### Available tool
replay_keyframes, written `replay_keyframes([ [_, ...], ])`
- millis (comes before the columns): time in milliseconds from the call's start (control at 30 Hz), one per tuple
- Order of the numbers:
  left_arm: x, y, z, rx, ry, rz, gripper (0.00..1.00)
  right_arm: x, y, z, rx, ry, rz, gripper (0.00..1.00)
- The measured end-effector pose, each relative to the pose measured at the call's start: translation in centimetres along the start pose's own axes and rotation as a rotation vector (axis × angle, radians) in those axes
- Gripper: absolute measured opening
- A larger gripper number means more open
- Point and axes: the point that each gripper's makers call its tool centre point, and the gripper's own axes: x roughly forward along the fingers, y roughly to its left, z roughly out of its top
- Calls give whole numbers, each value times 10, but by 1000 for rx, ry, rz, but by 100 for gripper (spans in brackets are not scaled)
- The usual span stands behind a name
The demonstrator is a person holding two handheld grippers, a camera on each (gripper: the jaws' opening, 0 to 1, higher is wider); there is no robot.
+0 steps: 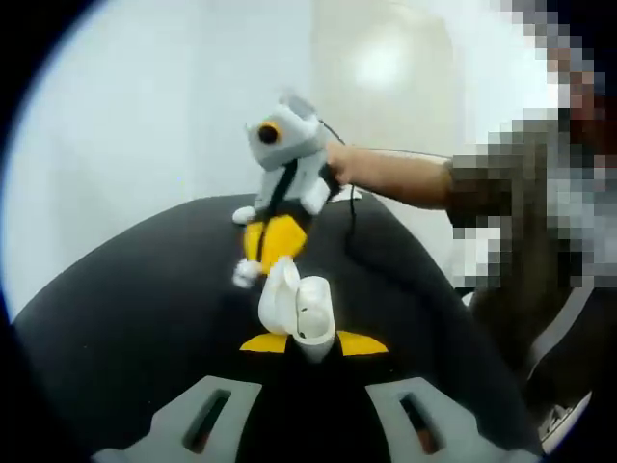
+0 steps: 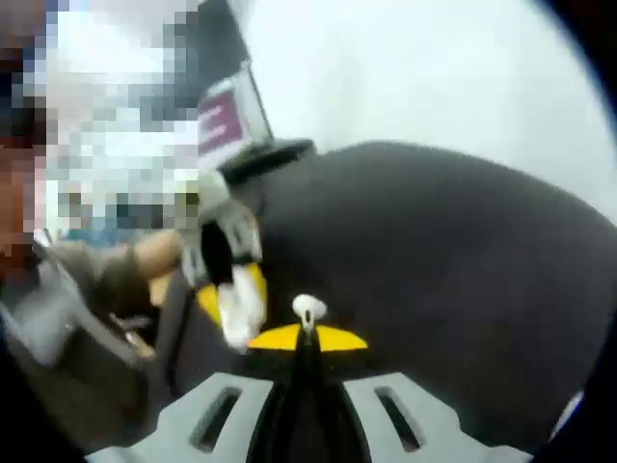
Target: Pick up three earphones and place each one into its charging case using tactile feedback, ensure that each earphone is properly inserted and securely positioned inside the case.
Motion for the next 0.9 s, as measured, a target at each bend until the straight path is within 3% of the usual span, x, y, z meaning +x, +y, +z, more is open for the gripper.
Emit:
replay_keyframes([
  [133, 0, 1, 0, -3, -2, -1, 14, -8, 6, -3, 190, -66, 79, 7],
  [267, -1, 1, -1, -5, -3, -3, 14, -8, 1, -5, 222, -93, 56, 7],
  [367, -1, 1, -1, -6, -4, -5, 14, -8, -10, -12, 179, -66, -24, 7],
  [567, -2, 1, -1, -7, -5, -6, 14, -21, -17, -8, 154, -83, -55, 13],
  [700, -2, 0, -2, -6, -4, -5, 14, -33, -27, 4, 52, -123, -112, 14],
  [833, -2, 1, -1, -7, -6, -6, 14, -35, -26, 17, -19, -128, -112, 16],
  [900, -2, 2, -1, -8, -6, -7, 14, -32, -24, 24, -52, -118, -71, 17],
])
